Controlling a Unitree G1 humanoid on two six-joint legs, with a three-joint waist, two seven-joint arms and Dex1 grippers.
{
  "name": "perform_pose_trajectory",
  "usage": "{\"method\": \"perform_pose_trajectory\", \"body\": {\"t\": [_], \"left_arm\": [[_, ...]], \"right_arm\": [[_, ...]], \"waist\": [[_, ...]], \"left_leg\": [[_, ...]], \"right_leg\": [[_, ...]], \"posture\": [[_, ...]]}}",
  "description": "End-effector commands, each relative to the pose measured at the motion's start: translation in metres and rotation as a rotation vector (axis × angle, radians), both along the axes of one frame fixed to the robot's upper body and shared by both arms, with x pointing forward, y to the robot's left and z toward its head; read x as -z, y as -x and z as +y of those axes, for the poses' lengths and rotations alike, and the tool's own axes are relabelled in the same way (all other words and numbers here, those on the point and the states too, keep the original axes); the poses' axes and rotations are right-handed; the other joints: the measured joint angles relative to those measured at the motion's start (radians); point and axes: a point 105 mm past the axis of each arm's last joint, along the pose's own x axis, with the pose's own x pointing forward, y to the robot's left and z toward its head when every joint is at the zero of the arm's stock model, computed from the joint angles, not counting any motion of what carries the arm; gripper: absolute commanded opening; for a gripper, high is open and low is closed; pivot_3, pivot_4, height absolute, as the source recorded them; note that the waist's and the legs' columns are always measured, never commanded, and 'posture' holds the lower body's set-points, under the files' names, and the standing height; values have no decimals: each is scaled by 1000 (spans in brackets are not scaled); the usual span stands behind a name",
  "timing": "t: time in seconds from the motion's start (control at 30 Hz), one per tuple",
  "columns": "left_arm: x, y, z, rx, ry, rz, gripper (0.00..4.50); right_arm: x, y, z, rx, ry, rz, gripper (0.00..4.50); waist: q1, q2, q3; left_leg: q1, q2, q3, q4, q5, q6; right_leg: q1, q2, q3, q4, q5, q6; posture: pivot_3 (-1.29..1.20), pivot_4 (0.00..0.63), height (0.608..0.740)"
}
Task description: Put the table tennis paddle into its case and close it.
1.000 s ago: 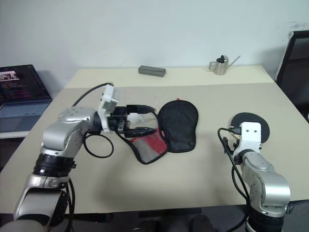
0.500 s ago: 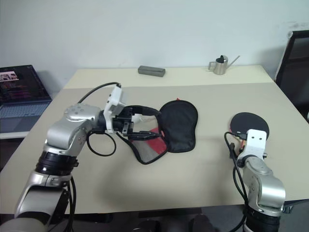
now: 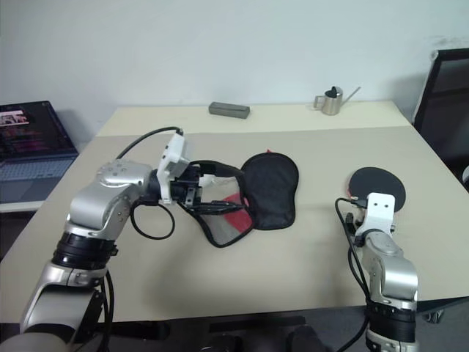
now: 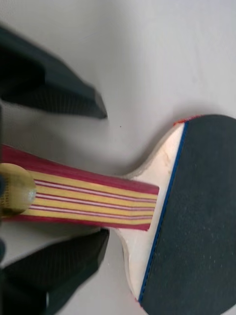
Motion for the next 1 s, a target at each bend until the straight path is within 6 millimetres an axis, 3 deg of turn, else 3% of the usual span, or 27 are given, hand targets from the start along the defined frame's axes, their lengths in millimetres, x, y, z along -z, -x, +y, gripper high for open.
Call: {"method": "perform_pose_trajectory", "body": {"t": [0.03,0.17,0.43,0.77,1.0], "left_arm": [[-13,4,4,-8,14,-55,4500],[-13,5,5,-15,12,-58,4500],[-16,1,13,-64,23,-68,4500],[-29,-19,60,-274,53,-113,4500],[-24,-21,85,-376,64,-98,4500]], "right_arm": [[5,3,-9,39,24,22,2351],[3,1,-7,33,27,15,1274],[-8,-6,-7,39,26,-38,1276],[-50,-16,15,-66,60,-176,1276],[-78,-22,37,-158,57,-250,1276]], "waist": [[2,0,0],[4,-1,0],[5,-1,0],[-3,-1,1],[-4,-1,2]], "left_leg": [[0,0,0,0,0,0],[0,3,0,0,0,0],[0,4,1,0,0,0],[-1,10,6,-1,0,0],[-1,11,7,-1,0,0]], "right_leg": [[0,0,0,0,0,0],[0,0,0,-1,1,-2],[0,1,0,-1,2,-2],[-2,5,2,-1,2,-3],[-3,5,3,-2,2,-3]], "posture": [[0,150,740],[0,150,740],[0,150,740],[0,150,740],[0,150,740]]}}
